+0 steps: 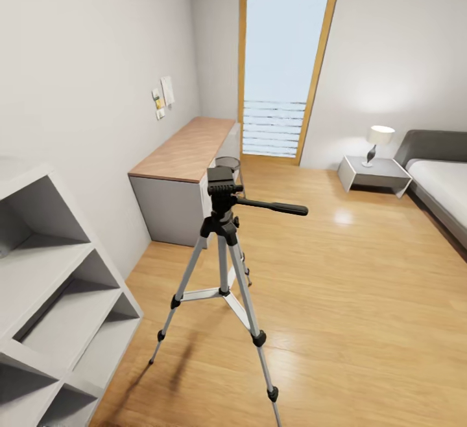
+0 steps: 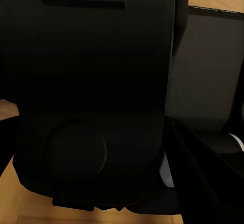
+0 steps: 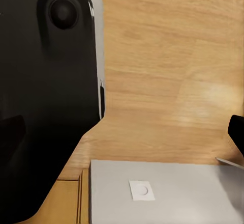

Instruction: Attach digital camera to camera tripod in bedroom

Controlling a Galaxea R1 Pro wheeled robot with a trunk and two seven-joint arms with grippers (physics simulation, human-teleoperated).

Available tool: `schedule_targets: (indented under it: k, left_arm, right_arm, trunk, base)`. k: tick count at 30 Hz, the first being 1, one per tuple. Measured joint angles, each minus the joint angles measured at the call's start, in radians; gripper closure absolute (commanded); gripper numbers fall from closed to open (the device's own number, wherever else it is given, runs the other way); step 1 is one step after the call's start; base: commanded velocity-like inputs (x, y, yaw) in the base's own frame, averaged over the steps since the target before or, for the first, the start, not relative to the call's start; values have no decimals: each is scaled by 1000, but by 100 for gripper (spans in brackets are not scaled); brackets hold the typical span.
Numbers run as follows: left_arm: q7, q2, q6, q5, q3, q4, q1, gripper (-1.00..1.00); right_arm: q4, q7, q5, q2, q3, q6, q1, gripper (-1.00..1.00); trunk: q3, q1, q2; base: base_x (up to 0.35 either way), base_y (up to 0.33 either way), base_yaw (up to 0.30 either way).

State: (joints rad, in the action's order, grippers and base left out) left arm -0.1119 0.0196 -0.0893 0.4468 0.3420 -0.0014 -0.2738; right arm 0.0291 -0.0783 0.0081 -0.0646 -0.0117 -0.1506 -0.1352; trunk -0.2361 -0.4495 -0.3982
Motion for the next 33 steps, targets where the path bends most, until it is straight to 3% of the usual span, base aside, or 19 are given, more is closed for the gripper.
schedule_targets:
  k: [33]
  left_arm:
    - [1,0,0,1,0,0,0,100]
  right_arm:
    - [0,0,-1,1,1,2,0,-100]
  trunk:
    - [0,0,0]
  base:
    - [0,-47,18]
